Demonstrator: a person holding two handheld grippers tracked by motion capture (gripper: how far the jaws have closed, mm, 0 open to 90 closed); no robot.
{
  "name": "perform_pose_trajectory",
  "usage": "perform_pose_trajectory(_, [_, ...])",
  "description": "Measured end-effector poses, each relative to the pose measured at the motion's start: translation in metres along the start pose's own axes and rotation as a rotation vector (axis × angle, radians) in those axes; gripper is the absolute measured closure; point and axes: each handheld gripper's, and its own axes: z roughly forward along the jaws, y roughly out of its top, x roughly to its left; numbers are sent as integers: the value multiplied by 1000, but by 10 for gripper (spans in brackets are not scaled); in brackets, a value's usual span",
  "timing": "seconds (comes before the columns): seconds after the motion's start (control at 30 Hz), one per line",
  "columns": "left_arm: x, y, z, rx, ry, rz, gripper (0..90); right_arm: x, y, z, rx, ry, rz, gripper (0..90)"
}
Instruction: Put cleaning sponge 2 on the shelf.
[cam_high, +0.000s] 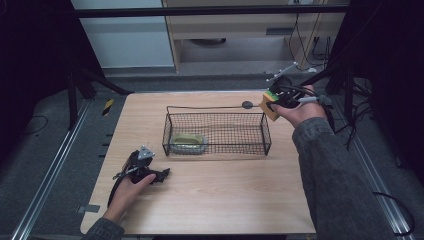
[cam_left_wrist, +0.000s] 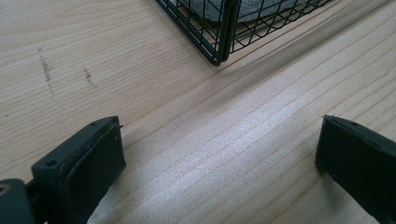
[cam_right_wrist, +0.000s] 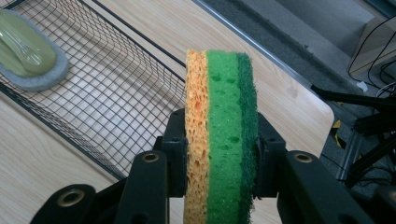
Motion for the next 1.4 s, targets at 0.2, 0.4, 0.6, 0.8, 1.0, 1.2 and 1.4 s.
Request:
perform_pose_trajectory(0.2, [0,0,1,-1,-3,2,0,6,4,15,14,44,-3,649])
perform_pose_trajectory(0.4, [0,1,1,1,-5,6,0,7,3,36,43,66,-4,648])
perform_pose_trajectory(0.6, [0,1,1,0,-5,6,0,9,1,53,37,101,4,649])
perform_pose_trajectory(0.8, [0,1,1,0,-6,7,0,6,-1,71,54,125,20,648])
perform_pose_trajectory(1.0, [1,1,1,1,-7,9,0,5,-5,85,66,138,35,648])
perform_pose_trajectory(1.2, [1,1,1,-1,-10,8,0,1,-12,98,92,144,50,649])
perform_pose_trajectory(1.4, [1,1,1,-1,-9,9,0,-3,-18,103,97,146,73,648])
